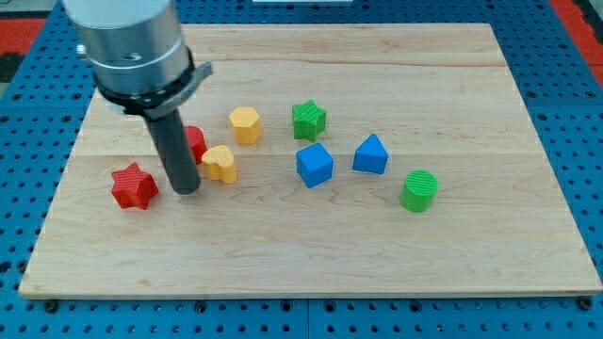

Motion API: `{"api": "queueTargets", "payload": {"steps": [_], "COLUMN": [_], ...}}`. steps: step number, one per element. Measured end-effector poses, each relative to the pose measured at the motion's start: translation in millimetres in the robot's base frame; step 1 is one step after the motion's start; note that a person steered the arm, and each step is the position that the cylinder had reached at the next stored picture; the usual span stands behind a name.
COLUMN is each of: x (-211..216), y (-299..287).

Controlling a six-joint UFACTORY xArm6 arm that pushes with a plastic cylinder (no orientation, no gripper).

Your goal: Move the yellow heart to the blue blocks

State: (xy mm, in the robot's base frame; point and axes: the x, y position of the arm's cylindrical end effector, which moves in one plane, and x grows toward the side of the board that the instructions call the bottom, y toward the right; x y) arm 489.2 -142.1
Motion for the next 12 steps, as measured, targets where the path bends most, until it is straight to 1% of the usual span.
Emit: {"api": "queueTargets", "payload": {"steps": [1, 2, 3, 4, 5, 6, 7, 8, 9, 10, 11, 12], "x": [-18.4, -18.4, -17.0, 52.8, 54.9, 29.1, 7.7, 0.6, 2.1, 36.7, 79.9, 109.3], "y": [0.0, 31.3, 76.6, 76.1, 179.5, 171.9, 177.5, 152.6, 153.9, 157.2, 172.9, 248.7]}}
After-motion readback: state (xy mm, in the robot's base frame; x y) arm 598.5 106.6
